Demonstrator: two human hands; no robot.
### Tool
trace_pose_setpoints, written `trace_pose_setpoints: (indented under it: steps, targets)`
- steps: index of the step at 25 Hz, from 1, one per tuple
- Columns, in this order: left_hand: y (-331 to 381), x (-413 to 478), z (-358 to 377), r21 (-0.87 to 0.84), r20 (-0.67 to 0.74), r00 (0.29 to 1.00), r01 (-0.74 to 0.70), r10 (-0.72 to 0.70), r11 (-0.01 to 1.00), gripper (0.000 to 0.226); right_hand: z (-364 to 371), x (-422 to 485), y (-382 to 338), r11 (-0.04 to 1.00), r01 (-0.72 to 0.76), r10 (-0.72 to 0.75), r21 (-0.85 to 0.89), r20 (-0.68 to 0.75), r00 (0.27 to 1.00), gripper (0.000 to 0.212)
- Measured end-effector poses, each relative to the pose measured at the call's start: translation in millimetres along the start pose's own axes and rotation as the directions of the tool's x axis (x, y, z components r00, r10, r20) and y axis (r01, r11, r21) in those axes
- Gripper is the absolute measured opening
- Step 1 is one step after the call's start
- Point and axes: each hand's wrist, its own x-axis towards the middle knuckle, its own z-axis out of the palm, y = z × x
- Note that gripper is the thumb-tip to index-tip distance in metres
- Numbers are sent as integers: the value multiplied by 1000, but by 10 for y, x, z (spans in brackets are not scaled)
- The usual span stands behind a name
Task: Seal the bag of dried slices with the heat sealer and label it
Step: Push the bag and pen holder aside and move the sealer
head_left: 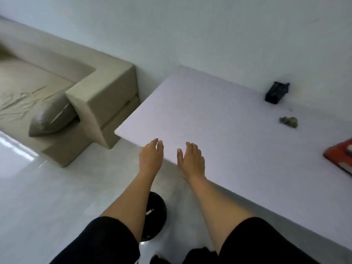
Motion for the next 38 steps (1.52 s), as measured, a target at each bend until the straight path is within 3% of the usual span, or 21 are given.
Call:
trace_pose_setpoints:
  steps: [4,9,13,16,21,25,27,30,32,34,38]
  targets:
    - [1120,-1,635,-40,183,948,-256,259,966,47,-971,121,919,980,-200,194,2,-239,951,54]
    - [2357,-403,1641,-135,334,796,-489,505,862,43,-1917,-68,2327,891,-449,432,69,-432,792,58]
    - [3243,-757,2699,-208,435,682,-559,588,802,46,-2441,-169,3665,805,-582,551,111,-505,665,61]
    - [3729,-868,3515,-203,463,661,-570,591,796,44,-2731,-120,4609,761,-633,602,140,-514,611,63]
    - [4341,-958,4771,-117,555,724,-421,410,900,44,-3037,-83,5980,681,-707,710,192,-413,571,76]
    - [4453,-957,5206,-70,575,778,-261,253,963,46,-3031,-119,6546,633,-743,774,219,-194,603,101]
    - [4433,-884,5360,-88,621,770,-114,144,990,49,-2993,-124,6743,627,-742,777,236,-123,618,112]
    - [4444,-765,5545,-183,742,670,245,-29,952,61,-2903,-140,6949,601,-755,787,262,-32,616,114]
    - [4498,-719,5610,-171,797,596,383,-101,908,67,-2857,-148,7016,590,-728,778,349,-6,628,98]
    - [4552,-672,5679,-116,845,521,401,-122,909,71,-2835,-135,7097,581,-677,764,452,-17,645,81]
    - [4621,-678,5759,-5,901,408,349,-147,937,73,-2894,-61,7176,598,-631,739,495,-34,673,72]
